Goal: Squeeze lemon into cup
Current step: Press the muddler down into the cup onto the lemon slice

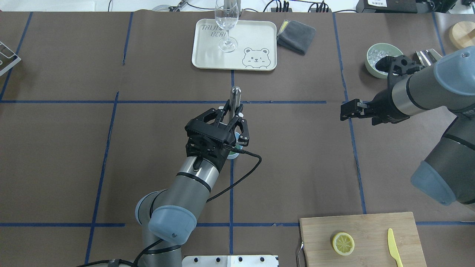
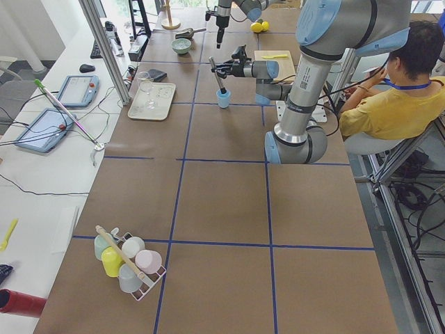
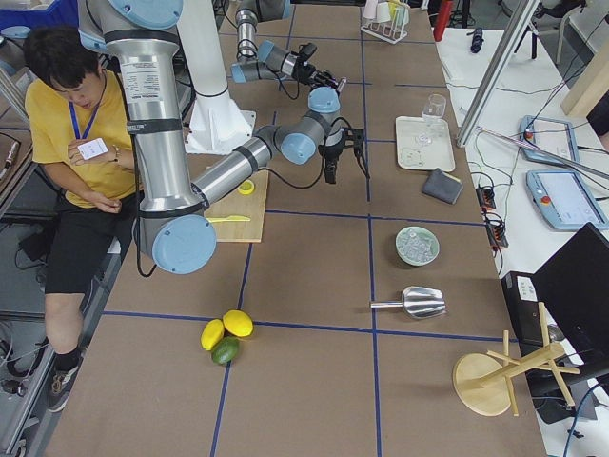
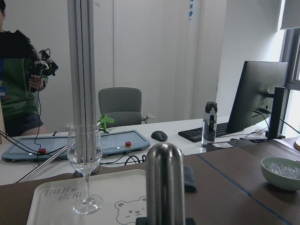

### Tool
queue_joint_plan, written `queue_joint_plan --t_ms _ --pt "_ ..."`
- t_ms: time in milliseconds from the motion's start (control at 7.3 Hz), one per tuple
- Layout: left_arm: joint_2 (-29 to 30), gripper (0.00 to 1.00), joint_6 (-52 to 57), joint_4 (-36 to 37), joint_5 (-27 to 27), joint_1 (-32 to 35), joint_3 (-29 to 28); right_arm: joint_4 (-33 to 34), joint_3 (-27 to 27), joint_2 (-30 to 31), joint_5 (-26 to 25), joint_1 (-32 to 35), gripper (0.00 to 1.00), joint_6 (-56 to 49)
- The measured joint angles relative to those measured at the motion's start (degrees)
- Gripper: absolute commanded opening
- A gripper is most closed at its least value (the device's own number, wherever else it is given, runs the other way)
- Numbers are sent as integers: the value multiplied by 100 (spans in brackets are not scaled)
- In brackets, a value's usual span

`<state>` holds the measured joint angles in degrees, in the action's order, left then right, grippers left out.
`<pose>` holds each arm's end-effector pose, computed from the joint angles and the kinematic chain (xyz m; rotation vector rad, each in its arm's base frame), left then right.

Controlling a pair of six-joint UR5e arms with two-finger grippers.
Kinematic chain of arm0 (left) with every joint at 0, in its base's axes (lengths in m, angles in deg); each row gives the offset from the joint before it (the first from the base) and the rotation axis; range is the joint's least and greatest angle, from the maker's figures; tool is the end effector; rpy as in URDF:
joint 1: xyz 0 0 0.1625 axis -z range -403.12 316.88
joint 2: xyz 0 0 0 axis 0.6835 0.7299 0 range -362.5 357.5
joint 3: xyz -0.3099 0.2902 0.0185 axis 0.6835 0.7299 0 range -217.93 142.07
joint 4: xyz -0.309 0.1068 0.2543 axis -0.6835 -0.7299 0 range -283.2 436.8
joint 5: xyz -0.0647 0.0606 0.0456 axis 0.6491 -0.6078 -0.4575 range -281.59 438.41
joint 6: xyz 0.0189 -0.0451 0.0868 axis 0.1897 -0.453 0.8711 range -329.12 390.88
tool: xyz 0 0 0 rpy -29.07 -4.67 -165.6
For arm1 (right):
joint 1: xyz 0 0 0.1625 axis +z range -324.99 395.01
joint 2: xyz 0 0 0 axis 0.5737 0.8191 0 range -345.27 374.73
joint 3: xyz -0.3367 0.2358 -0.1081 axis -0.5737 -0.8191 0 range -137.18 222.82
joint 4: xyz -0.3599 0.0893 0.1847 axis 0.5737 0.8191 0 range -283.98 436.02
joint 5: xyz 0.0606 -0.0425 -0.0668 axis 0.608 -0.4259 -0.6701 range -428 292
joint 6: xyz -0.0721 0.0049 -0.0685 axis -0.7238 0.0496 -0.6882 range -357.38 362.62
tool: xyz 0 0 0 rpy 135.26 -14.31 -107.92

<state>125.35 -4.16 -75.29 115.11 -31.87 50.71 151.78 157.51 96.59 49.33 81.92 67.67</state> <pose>0.5666 -0.3300 0.1574 1.3877 0.9198 -0.2223 -0.2928 -0.4415 0.3579 0.1086 -0.9155 0.1600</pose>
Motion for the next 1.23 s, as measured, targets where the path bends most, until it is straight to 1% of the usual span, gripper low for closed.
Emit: queue_joint_plan --t_ms 548,1234 --pt "139 0 -17 -31 30 -98 -424 0 -52 -6 0 -6 100 8" --pt "109 0 -13 -32 31 -131 -533 0 -25 -28 8 -7 100 16"
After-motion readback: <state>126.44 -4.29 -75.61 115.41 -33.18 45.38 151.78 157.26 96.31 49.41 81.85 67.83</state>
